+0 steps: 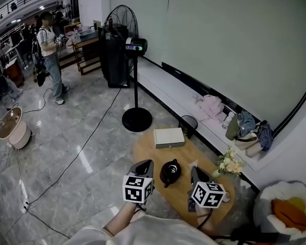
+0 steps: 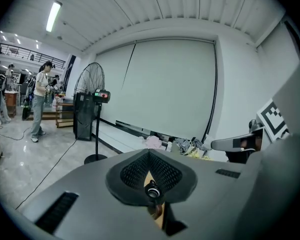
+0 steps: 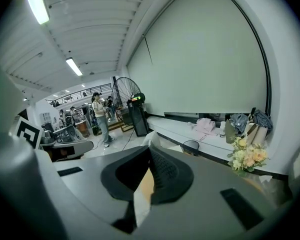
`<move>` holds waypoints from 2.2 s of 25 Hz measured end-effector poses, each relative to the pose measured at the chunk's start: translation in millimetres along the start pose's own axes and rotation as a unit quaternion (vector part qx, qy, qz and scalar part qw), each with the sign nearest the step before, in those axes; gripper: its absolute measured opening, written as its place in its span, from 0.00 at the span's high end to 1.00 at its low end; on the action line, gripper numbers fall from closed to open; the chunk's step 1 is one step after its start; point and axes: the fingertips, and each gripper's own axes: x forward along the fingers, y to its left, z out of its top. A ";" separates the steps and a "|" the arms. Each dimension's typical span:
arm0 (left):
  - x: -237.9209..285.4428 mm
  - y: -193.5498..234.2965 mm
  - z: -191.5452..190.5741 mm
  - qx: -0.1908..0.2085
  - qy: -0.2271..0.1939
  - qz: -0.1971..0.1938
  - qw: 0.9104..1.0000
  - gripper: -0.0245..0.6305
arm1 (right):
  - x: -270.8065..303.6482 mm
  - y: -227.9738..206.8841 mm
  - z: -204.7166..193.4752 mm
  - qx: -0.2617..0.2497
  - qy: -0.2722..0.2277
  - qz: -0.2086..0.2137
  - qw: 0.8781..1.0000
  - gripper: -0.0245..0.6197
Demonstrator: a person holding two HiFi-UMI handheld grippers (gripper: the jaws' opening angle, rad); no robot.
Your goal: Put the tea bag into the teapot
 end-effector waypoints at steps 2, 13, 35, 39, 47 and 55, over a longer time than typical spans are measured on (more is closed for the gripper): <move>5.8 7.3 5.2 0.001 -0.002 -0.004 1.000 0.94 | 4.8 2.8 3.7 0.001 -0.002 -0.005 1.000 0.91; 33.5 17.7 -13.1 -0.025 0.019 -0.014 0.999 0.94 | 22.8 -8.3 -9.0 0.005 0.026 -0.028 0.999 0.91; 43.8 18.4 -89.7 -0.059 0.118 0.012 0.991 0.94 | 64.7 -17.9 -77.2 0.019 0.142 0.014 0.990 0.91; 38.8 11.2 -127.8 -0.074 0.155 0.010 0.985 0.94 | 64.6 -22.2 -113.3 0.028 0.181 0.021 0.983 0.91; 26.5 6.2 -190.6 -0.103 0.213 0.019 0.971 0.94 | 64.5 -15.1 -177.8 0.034 0.250 0.051 0.966 0.91; 35.4 12.9 -204.3 -0.106 0.205 0.032 0.972 0.94 | 75.9 -16.1 -187.2 0.027 0.252 0.066 0.965 0.91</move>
